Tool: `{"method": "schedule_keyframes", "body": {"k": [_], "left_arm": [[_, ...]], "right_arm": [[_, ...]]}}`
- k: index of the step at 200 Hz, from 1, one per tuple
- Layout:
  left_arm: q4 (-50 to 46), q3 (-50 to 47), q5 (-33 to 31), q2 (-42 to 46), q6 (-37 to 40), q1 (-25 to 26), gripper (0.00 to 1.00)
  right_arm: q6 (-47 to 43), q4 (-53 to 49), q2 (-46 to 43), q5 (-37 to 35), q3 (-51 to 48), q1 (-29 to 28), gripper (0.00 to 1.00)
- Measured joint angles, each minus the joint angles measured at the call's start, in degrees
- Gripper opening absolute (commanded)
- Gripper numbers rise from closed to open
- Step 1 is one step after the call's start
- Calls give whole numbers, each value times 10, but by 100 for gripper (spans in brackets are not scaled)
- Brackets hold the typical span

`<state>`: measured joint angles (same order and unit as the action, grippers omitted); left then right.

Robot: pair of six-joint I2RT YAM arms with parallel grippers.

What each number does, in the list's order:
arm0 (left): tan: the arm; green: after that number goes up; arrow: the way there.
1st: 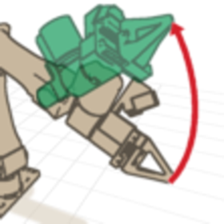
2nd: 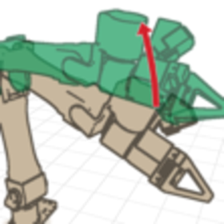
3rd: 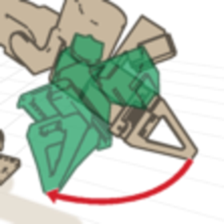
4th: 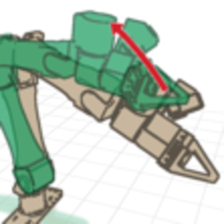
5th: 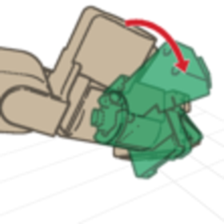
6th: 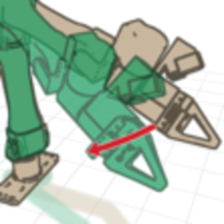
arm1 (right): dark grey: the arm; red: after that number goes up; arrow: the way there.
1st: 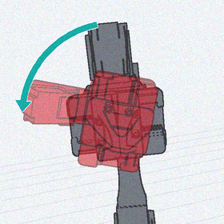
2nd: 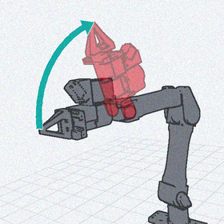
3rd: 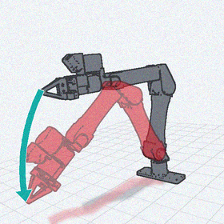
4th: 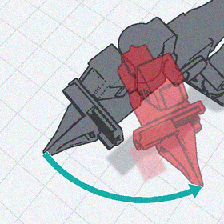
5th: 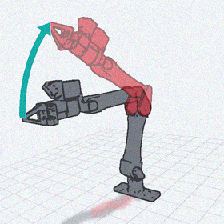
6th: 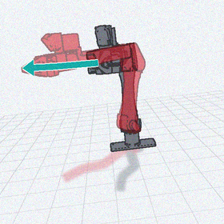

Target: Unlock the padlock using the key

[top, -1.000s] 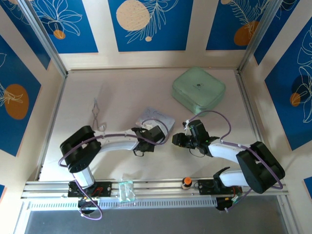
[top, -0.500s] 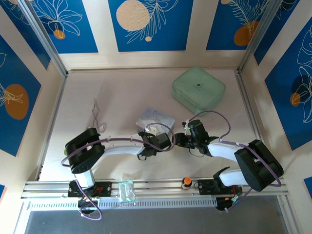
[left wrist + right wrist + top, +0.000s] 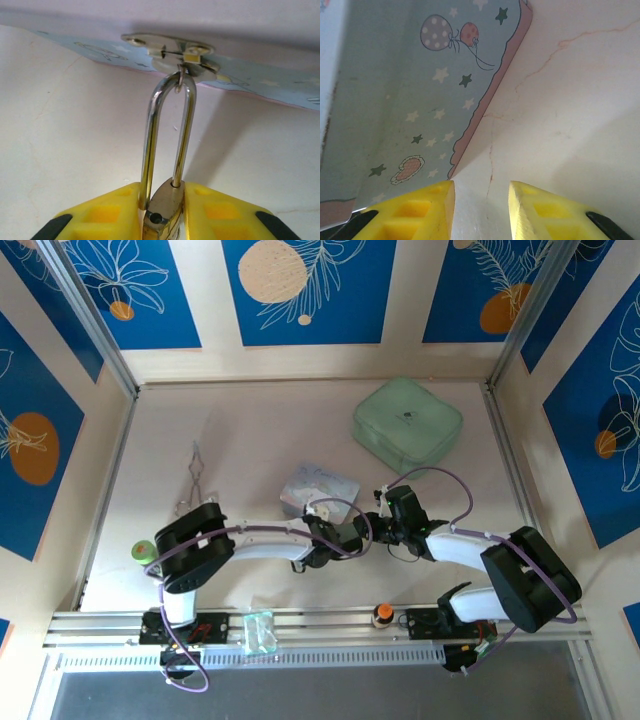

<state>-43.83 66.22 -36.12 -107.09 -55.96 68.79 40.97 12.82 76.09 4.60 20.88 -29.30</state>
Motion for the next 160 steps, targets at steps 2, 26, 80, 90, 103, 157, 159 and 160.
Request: {"method": "schedule_keyframes", "body": {"k": [2,26,80,90,103,157,159,160], "left_arm": [[-1,0,0,0,-1,0,27],[-2,-1,-3,0,-2,1,29],[-8,0,-16,-2,-20,26,26],[-10,2,-19,-5,-23,30,26],[-15,4,-19,-12,-27,33,24],[-29,8,-29,-24,-40,38,22],[-30,8,-29,-24,-41,38,22],[-30,8,-30,-24,-41,38,22]], "right_arm": [[0,0,0,0,0,0,33],[0,0,0,-2,0,0,34],[0,0,0,-2,0,0,34],[0,0,0,-2,0,0,34],[0,0,0,-2,-1,0,34],[7,1,0,-2,-4,0,34],[7,1,0,-2,-4,0,34],[7,1,0,-2,-4,0,34]]}}
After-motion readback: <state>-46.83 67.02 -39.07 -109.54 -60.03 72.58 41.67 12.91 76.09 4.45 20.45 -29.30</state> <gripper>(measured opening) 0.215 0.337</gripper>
